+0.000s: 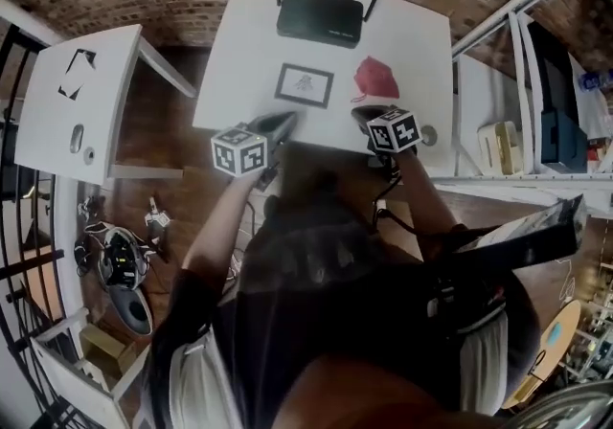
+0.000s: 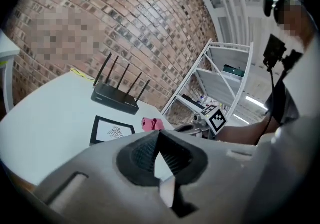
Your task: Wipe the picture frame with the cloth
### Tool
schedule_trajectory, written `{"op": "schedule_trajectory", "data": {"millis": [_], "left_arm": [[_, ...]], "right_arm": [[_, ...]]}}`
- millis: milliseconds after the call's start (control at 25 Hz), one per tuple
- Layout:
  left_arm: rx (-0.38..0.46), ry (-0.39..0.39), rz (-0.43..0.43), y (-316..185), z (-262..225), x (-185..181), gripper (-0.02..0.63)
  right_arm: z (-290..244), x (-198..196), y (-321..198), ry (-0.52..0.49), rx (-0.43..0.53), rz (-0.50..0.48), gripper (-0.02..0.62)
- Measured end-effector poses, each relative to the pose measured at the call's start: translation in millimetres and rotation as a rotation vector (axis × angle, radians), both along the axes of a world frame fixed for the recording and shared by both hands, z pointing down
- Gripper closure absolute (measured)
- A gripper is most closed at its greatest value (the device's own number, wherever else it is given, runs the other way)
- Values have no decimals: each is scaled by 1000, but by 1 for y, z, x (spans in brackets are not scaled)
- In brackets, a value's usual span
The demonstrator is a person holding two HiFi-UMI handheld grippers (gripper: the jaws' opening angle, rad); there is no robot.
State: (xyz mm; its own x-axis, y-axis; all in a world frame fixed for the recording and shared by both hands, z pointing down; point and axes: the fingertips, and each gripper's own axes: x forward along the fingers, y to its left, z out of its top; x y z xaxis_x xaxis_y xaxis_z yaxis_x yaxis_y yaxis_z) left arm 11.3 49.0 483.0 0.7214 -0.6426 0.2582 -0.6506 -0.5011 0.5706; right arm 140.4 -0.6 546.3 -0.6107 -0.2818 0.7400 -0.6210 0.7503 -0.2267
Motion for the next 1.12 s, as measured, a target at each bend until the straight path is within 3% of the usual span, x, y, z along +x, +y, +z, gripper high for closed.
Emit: {"op": "schedule_trajectory", "data": {"millis": [280, 480, 720, 1120], "left_arm": [[89, -32, -13, 3, -7, -30, 604], [60, 5, 19, 18, -1, -41, 604], [15, 32, 0, 38, 15, -58, 604], [-42, 38, 103, 67, 31, -48, 604]], "right_arm": [[-8, -55, 30, -66, -19, -70, 594], [-11, -76, 44, -144, -54, -23, 594], [-11, -94, 45, -170, -93, 23, 594], [-9, -95, 84, -207, -128, 87, 594]]}}
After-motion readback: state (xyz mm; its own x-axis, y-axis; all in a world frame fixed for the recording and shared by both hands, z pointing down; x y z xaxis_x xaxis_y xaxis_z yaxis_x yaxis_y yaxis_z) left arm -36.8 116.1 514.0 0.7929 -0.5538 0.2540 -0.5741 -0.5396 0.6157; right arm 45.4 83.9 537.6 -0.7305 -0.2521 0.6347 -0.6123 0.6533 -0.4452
